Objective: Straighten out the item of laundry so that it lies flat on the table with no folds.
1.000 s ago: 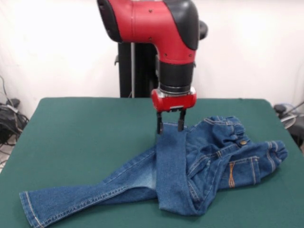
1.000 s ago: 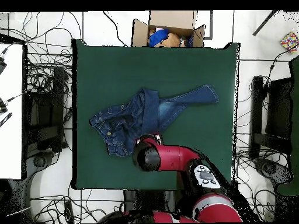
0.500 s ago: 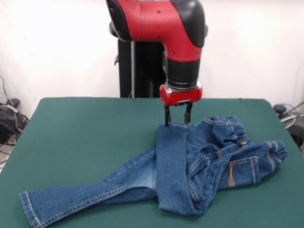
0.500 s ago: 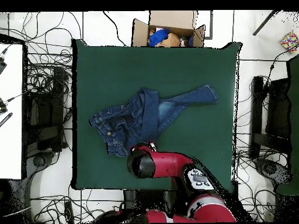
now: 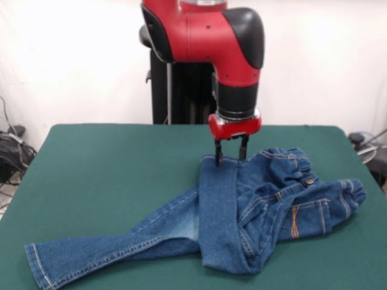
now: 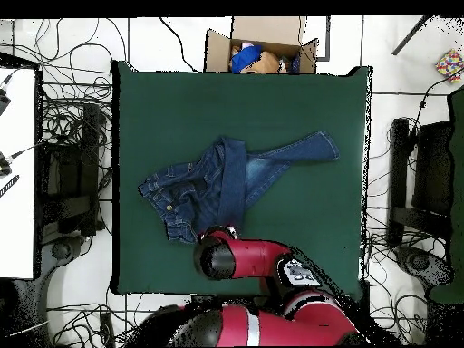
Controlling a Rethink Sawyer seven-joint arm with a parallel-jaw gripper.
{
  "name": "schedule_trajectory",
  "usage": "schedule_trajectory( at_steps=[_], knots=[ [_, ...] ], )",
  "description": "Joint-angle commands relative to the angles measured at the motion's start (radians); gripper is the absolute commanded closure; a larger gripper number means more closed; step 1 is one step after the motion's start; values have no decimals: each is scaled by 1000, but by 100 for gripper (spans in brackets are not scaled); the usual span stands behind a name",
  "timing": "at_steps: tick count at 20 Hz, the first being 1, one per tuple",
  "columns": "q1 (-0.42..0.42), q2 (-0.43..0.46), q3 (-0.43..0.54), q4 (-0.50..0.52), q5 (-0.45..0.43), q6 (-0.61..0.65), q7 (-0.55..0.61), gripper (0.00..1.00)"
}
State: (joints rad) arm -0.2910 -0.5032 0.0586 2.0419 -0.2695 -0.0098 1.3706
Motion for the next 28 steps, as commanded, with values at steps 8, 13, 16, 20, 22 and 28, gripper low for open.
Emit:
schedule_trajectory(
  at_steps=[8,13,16,20,22,28],
  knots=[
    [46,296,-56,-126,50,-243,220,0],
    [20,330,-55,-156,41,-274,197,0],
    [10,309,-53,-158,37,-259,185,0],
    [1,247,-48,-145,40,-205,172,0],
    [2,220,-52,-151,45,-184,165,0],
    [-39,204,-14,-215,18,-149,120,0]
  ],
)
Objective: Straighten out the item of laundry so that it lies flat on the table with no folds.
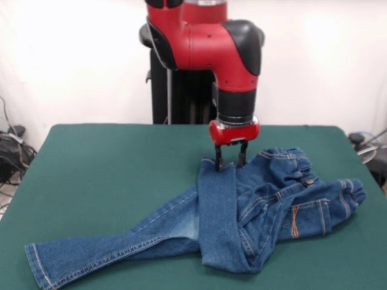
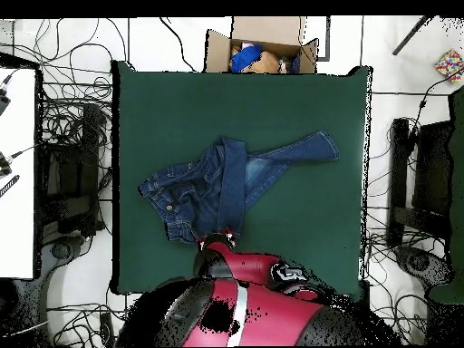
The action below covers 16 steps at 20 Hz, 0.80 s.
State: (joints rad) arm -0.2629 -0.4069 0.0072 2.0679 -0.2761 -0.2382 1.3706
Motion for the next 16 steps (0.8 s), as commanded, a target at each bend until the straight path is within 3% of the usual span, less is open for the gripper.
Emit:
schedule_trajectory(
  at_steps=[1,2,3,8,16],
  knots=[
    [-78,107,48,-245,12,77,116,0],
    [-93,106,64,-248,-5,69,111,0],
    [-103,103,76,-251,-24,66,111,100],
    [-115,101,90,-253,-44,53,118,100],
    [-40,102,20,-224,35,32,179,100]
  ],
)
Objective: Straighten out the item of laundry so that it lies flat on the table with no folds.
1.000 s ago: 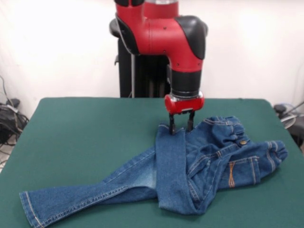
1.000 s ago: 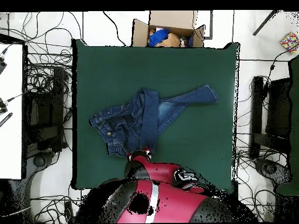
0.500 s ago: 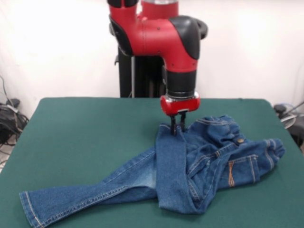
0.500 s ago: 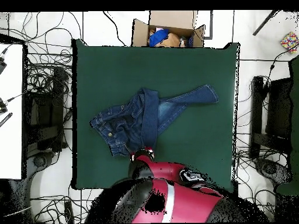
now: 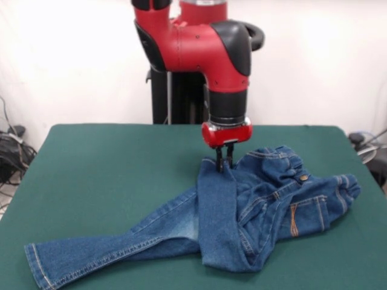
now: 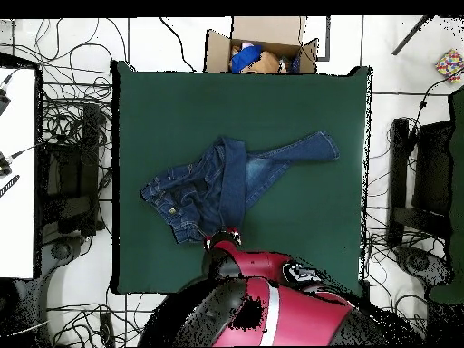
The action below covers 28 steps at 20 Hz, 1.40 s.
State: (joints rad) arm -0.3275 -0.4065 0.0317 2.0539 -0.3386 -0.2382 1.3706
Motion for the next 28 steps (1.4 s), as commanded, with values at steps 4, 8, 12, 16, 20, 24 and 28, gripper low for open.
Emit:
schedule_trajectory(
  at_steps=[4,8,12,16,20,24,28],
  knots=[
    [33,118,-11,-208,105,11,193,100],
    [36,110,-7,-188,111,10,209,100],
    [60,24,-6,-125,133,58,224,100],
    [87,-70,-7,-55,160,107,237,100],
    [106,-155,-2,-13,193,168,235,100],
    [121,-245,-1,30,216,238,234,100],
    [135,-321,-3,54,236,308,232,100]
  ],
)
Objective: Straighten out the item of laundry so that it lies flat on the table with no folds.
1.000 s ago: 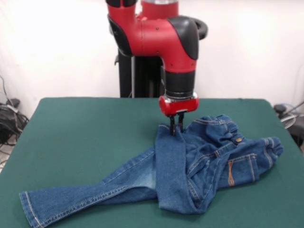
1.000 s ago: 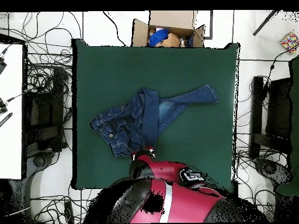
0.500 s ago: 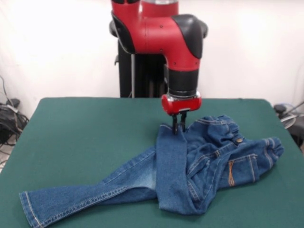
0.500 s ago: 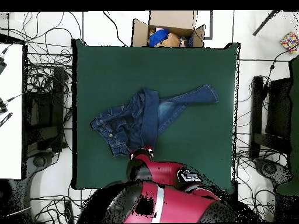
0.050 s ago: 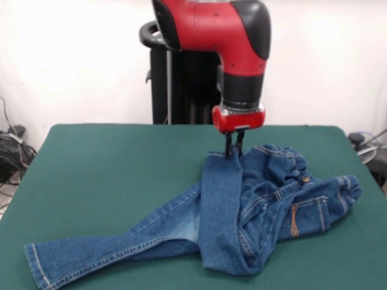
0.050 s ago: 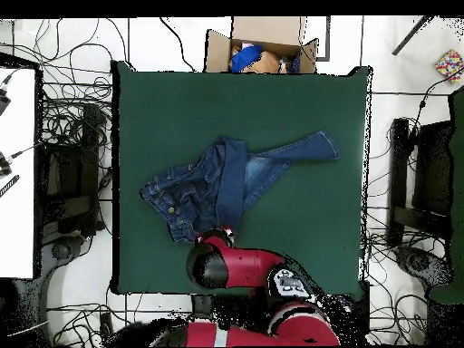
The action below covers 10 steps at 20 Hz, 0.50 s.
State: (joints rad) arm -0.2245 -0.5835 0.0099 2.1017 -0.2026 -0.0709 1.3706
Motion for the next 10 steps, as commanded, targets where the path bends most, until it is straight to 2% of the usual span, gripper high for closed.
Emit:
schedule_trajectory(
  at_steps=[1,10],
  knots=[
    [35,-158,19,7,105,158,230,100],
    [52,-221,11,6,128,236,218,100]
  ],
)
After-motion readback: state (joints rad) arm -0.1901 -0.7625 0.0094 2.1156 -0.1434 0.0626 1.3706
